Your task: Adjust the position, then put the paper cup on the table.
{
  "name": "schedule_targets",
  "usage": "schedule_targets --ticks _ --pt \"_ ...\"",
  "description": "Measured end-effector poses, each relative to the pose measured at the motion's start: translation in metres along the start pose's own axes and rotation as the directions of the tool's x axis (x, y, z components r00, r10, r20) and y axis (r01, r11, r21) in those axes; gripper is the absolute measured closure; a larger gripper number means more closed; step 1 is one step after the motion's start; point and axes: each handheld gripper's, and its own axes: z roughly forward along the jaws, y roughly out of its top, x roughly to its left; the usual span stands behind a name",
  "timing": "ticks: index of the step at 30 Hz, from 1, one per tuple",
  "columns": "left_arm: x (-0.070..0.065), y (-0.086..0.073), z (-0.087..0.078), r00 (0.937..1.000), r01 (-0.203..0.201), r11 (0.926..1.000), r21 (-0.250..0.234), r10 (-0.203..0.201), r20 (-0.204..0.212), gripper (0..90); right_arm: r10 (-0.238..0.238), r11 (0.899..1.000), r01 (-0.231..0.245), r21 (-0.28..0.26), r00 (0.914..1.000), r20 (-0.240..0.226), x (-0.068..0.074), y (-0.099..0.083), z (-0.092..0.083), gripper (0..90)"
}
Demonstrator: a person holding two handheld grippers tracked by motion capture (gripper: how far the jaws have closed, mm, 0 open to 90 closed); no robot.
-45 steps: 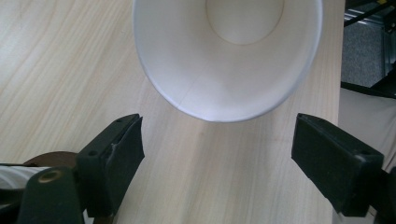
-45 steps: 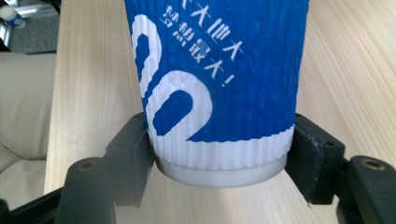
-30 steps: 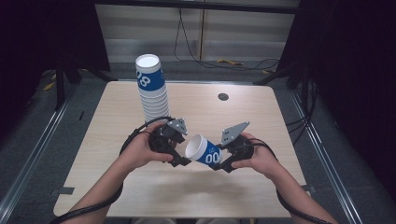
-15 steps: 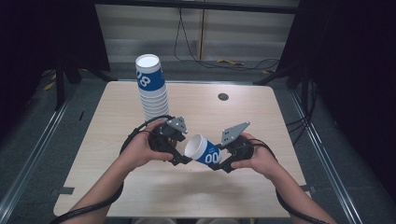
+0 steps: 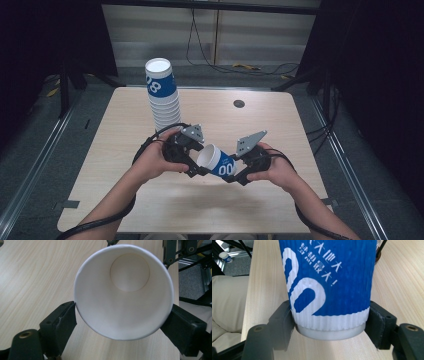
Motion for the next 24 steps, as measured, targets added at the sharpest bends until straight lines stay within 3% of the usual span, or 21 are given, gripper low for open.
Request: schedule_targets --ticks 24 --pt "0.0003 0.0011 0.0023 0.9996 -0.025 0.9997 -0.001 0.025 0.008 15.6 -0.023 1.000 0.023 0.003 0.9997 -0.004 -0.0001 0.0042 0.0034 30.9"
